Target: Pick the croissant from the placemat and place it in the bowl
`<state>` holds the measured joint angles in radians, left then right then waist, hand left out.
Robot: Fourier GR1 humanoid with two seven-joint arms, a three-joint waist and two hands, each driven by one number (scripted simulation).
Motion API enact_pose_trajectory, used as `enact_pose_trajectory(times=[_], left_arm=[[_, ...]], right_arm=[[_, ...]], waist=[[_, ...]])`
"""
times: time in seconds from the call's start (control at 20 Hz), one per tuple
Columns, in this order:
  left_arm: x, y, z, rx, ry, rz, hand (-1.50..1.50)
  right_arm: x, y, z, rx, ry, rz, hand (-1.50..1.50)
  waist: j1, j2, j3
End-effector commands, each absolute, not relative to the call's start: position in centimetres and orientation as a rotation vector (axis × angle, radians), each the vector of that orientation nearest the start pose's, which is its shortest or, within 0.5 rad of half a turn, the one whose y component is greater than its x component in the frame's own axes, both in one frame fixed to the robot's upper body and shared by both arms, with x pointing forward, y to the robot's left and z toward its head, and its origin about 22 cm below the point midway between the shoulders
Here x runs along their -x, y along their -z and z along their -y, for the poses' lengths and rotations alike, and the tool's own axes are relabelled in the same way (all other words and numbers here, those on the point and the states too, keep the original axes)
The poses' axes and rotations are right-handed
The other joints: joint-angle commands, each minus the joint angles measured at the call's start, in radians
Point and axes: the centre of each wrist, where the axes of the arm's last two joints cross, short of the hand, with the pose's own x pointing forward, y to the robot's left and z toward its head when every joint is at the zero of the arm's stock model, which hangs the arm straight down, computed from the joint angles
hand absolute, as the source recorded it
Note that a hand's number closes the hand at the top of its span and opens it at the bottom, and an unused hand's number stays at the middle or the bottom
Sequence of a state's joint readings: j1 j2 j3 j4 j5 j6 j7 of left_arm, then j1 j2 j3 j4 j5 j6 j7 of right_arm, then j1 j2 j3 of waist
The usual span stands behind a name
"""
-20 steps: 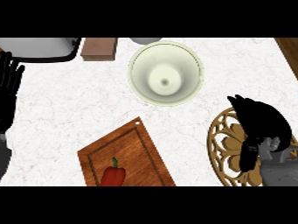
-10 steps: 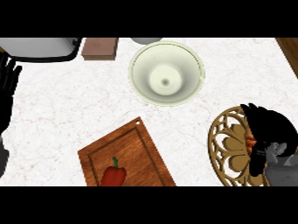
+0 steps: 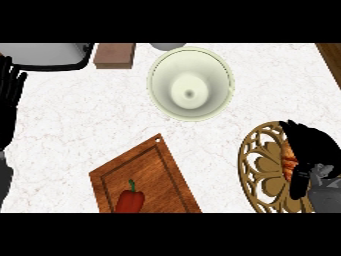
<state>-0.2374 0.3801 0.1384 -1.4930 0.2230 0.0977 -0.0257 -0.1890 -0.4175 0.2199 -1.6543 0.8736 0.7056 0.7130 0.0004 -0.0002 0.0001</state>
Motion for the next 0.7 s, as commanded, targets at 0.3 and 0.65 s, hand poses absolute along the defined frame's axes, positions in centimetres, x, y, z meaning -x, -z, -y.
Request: enact_pose_trajectory(times=[0.3,0.65], left_arm=[[-30.0,-10.3,-34.5,-0.241,-0.018,1.776,0.00],[-28.0,-7.9,-33.4,-0.243,-0.021,1.780,0.00]], right_arm=[[-28.9,-3.7,26.1,0.941,-1.295,0.510,-1.50],[-29.7,-3.7,25.9,0.932,-1.280,0.471,-1.50]], waist=[[0.003,0.001,0.000],[0.005,0.000,0.000]])
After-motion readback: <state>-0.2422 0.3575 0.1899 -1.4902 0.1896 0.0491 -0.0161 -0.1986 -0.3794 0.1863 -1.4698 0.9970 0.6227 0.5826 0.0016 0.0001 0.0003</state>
